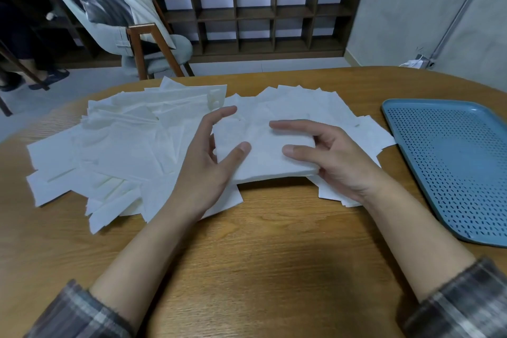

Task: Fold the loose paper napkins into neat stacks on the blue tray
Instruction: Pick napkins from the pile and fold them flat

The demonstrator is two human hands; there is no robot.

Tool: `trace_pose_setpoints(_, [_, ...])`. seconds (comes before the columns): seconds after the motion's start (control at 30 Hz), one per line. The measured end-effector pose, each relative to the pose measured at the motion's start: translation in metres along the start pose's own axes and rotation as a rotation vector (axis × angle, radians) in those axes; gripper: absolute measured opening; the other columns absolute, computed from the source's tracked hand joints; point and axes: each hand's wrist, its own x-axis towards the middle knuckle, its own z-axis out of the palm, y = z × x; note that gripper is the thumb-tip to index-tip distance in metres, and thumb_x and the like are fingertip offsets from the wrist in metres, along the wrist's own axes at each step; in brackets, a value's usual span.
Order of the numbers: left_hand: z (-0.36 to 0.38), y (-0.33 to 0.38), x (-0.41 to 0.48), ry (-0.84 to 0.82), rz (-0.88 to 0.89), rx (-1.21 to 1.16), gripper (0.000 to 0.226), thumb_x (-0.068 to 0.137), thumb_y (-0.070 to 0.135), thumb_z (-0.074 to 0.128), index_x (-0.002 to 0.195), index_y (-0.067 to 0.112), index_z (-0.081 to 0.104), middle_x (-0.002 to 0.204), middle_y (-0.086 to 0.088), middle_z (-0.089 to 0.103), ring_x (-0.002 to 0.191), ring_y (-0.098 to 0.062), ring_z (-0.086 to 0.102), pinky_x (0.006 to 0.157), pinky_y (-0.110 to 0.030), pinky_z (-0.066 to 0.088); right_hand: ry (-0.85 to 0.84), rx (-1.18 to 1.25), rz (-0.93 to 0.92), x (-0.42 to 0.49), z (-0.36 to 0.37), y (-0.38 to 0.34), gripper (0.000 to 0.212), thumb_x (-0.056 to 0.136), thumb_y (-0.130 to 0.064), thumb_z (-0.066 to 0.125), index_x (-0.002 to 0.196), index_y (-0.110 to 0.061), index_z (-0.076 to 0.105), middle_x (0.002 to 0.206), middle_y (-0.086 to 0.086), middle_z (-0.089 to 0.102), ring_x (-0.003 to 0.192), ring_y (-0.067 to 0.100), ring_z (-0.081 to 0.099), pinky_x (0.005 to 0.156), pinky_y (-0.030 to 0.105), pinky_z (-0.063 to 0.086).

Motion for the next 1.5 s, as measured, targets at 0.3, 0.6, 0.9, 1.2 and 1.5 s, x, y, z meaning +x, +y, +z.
trace_pose_setpoints(0.3, [-0.016,-0.018,0.007,0.013,0.133,0.502,0.034,0.09,0.022,0.07,0.119,0.034,0.059,0.1,0.014,0.061,0.084,-0.009,0.061,0.074,-0.032,0.052,0.295,-0.33,-0.093,0.006,-0.006,0.013,0.037,0.093,0.001,0.071,0.118,-0.026,0.078,0.123,-0.021,0.074,0.127,-0.006,0.059,0.115,0.023,0.042])
trace_pose_setpoints(0.6, [-0.035,-0.023,0.015,-0.22,0.112,0.768,0.018,0.08,0.037,0.071,0.097,0.034,0.072,0.094,0.015,0.06,0.089,-0.004,0.059,0.076,-0.028,0.051,0.368,-0.336,-0.113,0.006,-0.009,0.013,0.036,0.093,0.004,0.069,0.117,-0.022,0.078,0.119,-0.022,0.075,0.124,-0.011,0.058,0.105,0.005,0.038])
trace_pose_setpoints(0.9, [-0.031,-0.016,0.012,-0.298,0.098,0.463,0.02,0.092,0.008,0.079,0.099,0.027,0.08,0.089,0.015,0.073,0.091,-0.006,0.067,0.077,-0.008,0.045,0.366,-0.358,-0.113,0.006,-0.009,0.014,0.035,0.094,0.001,0.069,0.117,-0.023,0.077,0.12,-0.023,0.074,0.124,-0.013,0.057,0.102,0.001,0.036])
trace_pose_setpoints(1.2, [-0.016,0.009,0.004,-0.213,0.014,-0.056,0.034,0.074,0.012,0.092,0.098,0.021,0.071,0.097,0.0,0.068,0.085,-0.023,0.072,0.091,-0.036,0.059,0.25,-0.343,-0.09,0.004,-0.001,0.01,0.024,0.098,-0.01,0.069,0.112,-0.026,0.079,0.12,-0.022,0.074,0.126,-0.007,0.058,0.11,0.018,0.04])
trace_pose_setpoints(1.5, [-0.002,0.01,-0.006,-0.12,0.046,0.047,0.046,0.067,0.018,0.099,0.097,0.023,0.064,0.095,0.003,0.072,0.08,-0.02,0.075,0.073,-0.027,0.057,0.03,-0.351,-0.009,0.001,0.012,0.009,0.013,0.097,-0.027,0.073,0.107,-0.024,0.081,0.11,-0.015,0.078,0.114,0.0,0.066,0.097,0.015,0.044])
